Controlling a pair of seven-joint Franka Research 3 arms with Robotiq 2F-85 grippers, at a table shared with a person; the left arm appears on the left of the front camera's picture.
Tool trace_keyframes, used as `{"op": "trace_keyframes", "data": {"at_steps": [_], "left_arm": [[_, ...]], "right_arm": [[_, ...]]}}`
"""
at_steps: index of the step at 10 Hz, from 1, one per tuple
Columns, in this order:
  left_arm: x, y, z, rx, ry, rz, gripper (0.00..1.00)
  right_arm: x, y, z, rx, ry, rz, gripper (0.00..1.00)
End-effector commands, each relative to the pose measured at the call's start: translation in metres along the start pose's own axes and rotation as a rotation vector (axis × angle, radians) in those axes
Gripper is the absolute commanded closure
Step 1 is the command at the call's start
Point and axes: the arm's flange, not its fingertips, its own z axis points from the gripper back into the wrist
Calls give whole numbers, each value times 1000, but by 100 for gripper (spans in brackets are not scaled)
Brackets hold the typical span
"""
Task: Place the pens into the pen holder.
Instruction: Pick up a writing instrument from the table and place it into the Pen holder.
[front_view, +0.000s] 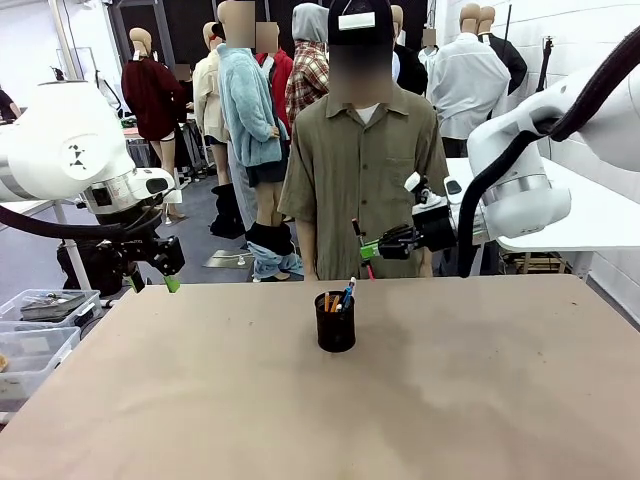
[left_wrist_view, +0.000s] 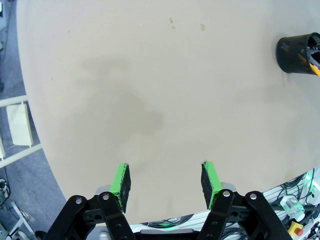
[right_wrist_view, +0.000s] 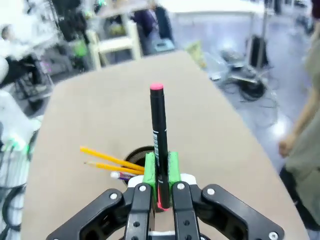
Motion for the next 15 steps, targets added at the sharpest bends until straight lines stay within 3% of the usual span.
{"op": "trace_keyframes", "data": {"at_steps": [1,6,10,15], "left_arm": [[-1,-1,2,14,3,7,26],[-1,-1,2,14,3,7,26],[-1,-1,2,14,3,7,26],[-1,-1,2,14,3,7,26]], "right_arm": [[15,-2,-5,141,-58,113,100],[7,-4,-28,325,-159,172,100],[-3,-10,-63,335,-176,231,100],[-11,-15,-76,310,-78,291,100]]}}
